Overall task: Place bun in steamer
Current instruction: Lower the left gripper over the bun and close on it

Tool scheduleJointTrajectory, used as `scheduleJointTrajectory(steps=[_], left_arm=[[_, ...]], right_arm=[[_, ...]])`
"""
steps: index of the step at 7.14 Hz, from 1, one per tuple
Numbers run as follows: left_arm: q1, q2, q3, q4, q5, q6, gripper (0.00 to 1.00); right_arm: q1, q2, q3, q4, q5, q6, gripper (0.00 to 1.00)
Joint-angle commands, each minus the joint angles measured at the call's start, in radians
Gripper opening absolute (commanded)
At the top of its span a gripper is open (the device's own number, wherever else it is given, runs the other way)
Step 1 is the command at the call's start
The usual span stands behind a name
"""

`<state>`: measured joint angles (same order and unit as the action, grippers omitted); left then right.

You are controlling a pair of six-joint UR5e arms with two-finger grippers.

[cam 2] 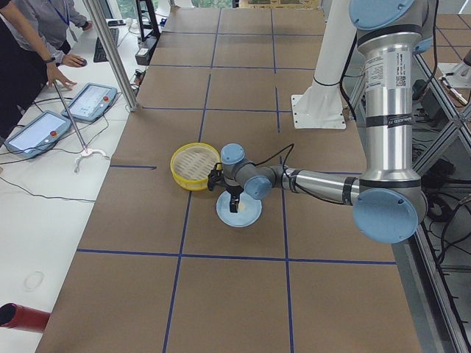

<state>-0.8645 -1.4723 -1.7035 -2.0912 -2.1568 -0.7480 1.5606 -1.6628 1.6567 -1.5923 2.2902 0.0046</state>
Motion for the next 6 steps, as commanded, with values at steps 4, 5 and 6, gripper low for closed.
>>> scheduleJointTrajectory(steps=[4,5,6], left_arm=[[-0.001,0.01,-0.001,-0.001,0.0,0.002,0.58],[-0.001,0.01,-0.002,-0.001,0.0,-0.001,0.42],[-0.001,0.01,-0.004,-0.001,0.0,0.001,0.35]], right_arm=[[0.001,0.0,0.0,0.0,0.0,0.0,1.0],[0.0,0.0,0.0,0.0,0.0,0.0,1.0],[0.001,0.0,0.0,0.0,0.0,0.0,1.0]])
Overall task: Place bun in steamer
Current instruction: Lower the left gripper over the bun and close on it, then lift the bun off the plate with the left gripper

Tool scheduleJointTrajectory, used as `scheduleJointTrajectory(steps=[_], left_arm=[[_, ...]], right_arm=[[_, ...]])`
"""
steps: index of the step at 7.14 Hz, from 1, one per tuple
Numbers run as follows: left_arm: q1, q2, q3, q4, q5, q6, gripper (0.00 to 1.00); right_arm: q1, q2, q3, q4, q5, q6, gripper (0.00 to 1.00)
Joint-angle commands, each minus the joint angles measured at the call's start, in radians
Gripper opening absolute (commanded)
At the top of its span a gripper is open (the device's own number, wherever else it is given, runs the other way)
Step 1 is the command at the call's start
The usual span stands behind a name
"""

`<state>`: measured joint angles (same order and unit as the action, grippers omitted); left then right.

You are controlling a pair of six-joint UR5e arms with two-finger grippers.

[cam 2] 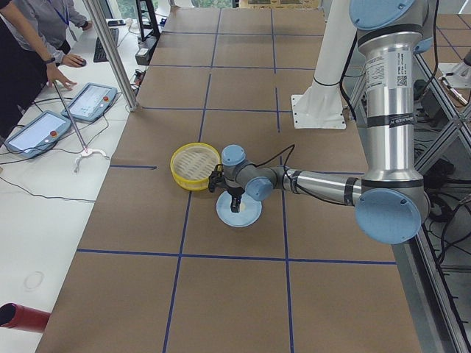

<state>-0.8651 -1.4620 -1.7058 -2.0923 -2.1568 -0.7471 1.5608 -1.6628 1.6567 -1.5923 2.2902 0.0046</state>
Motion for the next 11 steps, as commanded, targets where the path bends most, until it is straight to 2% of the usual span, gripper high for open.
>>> scheduleJointTrajectory(steps=[1,2,5,7,8,9,10,11], left_arm=[[0.0,0.0,-0.003,0.0,0.0,-0.001,0.3],[-0.002,0.0,-0.006,0.0,0.0,-0.001,0.25],[-0.005,0.002,-0.017,0.001,-0.002,0.005,0.24],[-0.021,0.009,-0.098,0.029,-0.012,0.008,0.25],[-0.05,0.012,-0.166,0.114,-0.012,0.029,0.25],[-0.125,-0.004,-0.251,0.293,-0.012,0.161,0.25],[-0.215,-0.073,-0.296,0.493,-0.009,0.252,0.26],[-0.26,-0.209,-0.296,0.656,-0.006,0.29,0.26]], right_arm=[[0.001,0.0,0.0,0.0,0.0,0.0,1.0],[0.001,0.0,0.0,0.0,0.0,0.0,1.0],[-0.001,0.0,0.0,0.0,0.0,0.0,1.0],[-0.001,0.0,0.0,0.0,0.0,0.0,1.0],[0.001,0.0,0.0,0.0,0.0,0.0,1.0],[-0.001,0.0,0.0,0.0,0.0,0.0,1.0],[0.001,0.0,0.0,0.0,0.0,0.0,1.0],[-0.001,0.0,0.0,0.0,0.0,0.0,1.0]])
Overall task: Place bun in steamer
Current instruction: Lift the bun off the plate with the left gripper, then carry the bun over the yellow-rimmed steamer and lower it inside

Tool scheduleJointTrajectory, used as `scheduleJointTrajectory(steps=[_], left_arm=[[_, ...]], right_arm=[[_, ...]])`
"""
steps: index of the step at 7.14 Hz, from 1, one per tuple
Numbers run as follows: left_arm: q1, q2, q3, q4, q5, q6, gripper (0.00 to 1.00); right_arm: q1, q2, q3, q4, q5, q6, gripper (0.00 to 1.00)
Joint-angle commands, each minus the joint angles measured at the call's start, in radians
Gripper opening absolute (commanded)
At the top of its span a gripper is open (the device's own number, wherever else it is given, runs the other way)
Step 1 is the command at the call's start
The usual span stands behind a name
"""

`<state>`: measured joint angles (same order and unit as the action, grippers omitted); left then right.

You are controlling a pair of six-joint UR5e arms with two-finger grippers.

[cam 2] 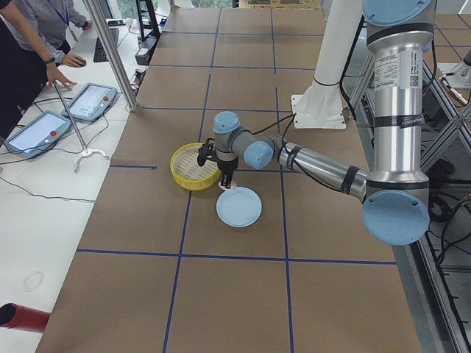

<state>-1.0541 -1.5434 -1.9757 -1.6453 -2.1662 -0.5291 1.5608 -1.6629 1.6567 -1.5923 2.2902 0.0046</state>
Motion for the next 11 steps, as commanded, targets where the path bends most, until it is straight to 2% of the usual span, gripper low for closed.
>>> scheduleJointTrajectory(steps=[1,2,3,4,5,8,11], left_arm=[[-0.078,-0.239,-0.012,0.334,0.005,0.077,0.26],[-0.075,-0.354,0.042,0.394,-0.001,0.072,0.26],[-0.066,-0.45,0.134,0.403,-0.05,0.06,0.27],[-0.023,-0.498,0.22,0.378,-0.116,0.019,0.27],[0.052,-0.512,0.274,0.292,-0.11,-0.056,0.27],[0.115,-0.509,0.455,0.043,-0.029,-0.133,0.27],[0.129,-0.507,0.477,0.027,-0.021,-0.138,0.29]], right_arm=[[0.001,0.0,0.0,0.0,0.0,0.0,1.0],[-0.001,0.0,0.0,0.0,0.0,0.0,1.0],[-0.001,0.0,0.0,0.0,0.0,0.0,1.0],[-0.001,0.0,0.0,0.0,0.0,0.0,1.0],[-0.001,0.0,0.0,0.0,0.0,0.0,1.0],[-0.001,0.0,0.0,0.0,0.0,0.0,1.0],[0.001,0.0,0.0,0.0,0.0,0.0,1.0]])
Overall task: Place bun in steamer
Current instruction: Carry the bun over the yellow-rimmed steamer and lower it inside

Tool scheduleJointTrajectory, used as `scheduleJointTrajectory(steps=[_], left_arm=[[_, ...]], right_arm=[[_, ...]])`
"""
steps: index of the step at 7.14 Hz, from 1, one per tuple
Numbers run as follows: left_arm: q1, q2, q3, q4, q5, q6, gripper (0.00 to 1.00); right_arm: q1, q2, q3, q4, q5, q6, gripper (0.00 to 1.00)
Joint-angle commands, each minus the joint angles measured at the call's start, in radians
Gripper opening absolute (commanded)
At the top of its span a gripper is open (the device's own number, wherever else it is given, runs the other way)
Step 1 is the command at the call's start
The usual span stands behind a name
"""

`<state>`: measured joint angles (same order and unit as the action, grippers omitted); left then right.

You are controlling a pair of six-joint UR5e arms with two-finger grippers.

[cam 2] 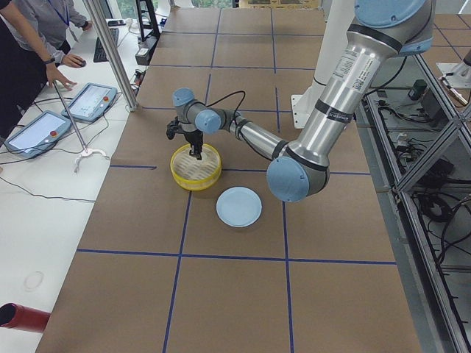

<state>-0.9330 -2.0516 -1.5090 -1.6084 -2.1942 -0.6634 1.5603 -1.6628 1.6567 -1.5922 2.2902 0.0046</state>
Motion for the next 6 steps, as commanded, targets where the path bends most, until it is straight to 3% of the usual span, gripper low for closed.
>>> scheduleJointTrajectory(steps=[1,3,5,6], left_arm=[[0.01,0.005,0.015,-0.027,0.016,-0.004,0.29],[0.01,0.004,0.019,-0.028,0.028,-0.005,0.29],[0.01,0.007,0.021,-0.03,0.03,-0.005,0.42],[0.01,0.008,0.019,-0.033,0.03,-0.024,0.58]], right_arm=[[0.001,0.0,0.0,0.0,0.0,0.0,1.0],[0.001,0.0,0.0,0.0,0.0,0.0,1.0],[0.0,0.0,0.0,0.0,0.0,0.0,1.0],[0.001,0.0,0.0,0.0,0.0,0.0,1.0]])
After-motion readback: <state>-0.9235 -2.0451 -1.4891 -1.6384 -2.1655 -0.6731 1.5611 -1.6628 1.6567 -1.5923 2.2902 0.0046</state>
